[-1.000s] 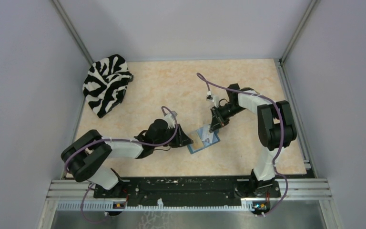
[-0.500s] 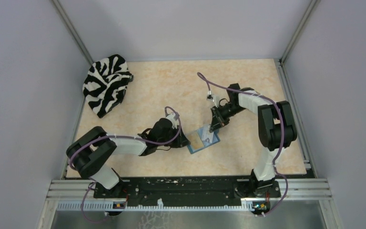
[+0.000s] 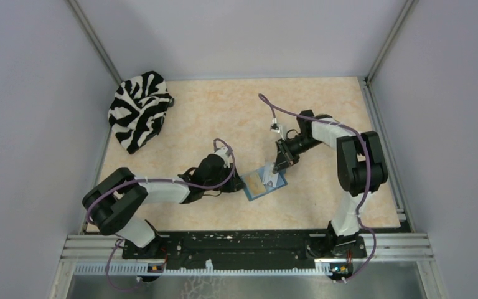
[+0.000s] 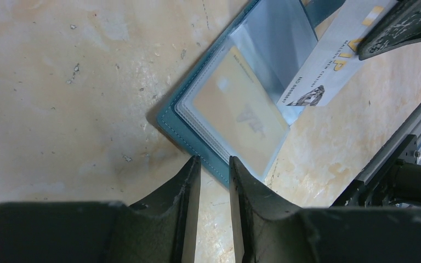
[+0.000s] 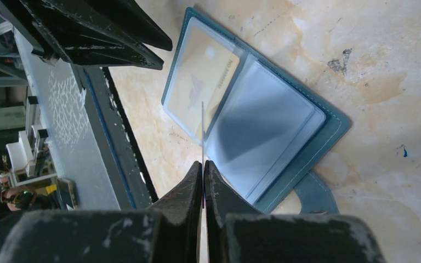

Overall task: Put the credit cards into the card holder
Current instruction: Insert the credit card into the card holder.

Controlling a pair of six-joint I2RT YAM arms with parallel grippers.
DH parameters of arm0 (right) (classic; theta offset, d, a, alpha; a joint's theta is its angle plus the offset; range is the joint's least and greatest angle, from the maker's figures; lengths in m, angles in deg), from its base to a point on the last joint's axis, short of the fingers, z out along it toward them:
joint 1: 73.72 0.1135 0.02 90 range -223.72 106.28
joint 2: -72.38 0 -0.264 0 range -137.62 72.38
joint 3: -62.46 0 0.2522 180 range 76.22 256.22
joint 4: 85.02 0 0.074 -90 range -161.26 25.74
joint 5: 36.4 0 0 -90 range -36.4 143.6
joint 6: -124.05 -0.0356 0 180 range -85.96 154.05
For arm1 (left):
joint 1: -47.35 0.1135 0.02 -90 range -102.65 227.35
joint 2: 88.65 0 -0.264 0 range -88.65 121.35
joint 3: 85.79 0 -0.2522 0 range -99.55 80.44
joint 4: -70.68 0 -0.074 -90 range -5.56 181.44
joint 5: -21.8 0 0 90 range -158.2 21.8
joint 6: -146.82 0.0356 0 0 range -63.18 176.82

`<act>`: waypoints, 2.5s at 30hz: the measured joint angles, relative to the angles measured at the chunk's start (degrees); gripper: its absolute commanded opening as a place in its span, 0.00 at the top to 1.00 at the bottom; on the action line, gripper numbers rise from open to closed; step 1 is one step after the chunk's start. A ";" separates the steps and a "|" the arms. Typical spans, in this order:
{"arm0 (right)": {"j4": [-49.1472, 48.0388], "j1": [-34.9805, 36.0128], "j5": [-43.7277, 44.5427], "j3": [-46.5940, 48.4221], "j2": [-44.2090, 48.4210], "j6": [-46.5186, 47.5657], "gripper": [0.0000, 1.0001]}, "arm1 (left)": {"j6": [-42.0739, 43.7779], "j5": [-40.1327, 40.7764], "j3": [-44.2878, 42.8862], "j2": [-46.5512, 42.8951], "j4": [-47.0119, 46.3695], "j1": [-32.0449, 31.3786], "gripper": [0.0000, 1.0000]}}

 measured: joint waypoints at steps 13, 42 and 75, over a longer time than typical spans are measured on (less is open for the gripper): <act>-0.57 0.48 1.86 0.00 -2.03 -0.72 1.00 | 0.42 0.28 0.00 -0.85 0.33 0.00 0.67; 0.57 2.97 6.82 3.85 -8.04 -8.33 0.97 | 3.30 0.20 -4.74 3.98 3.28 0.00 0.66; 12.17 5.86 9.90 13.46 -18.03 -11.15 0.92 | 6.25 0.13 -7.74 6.14 4.17 0.02 0.65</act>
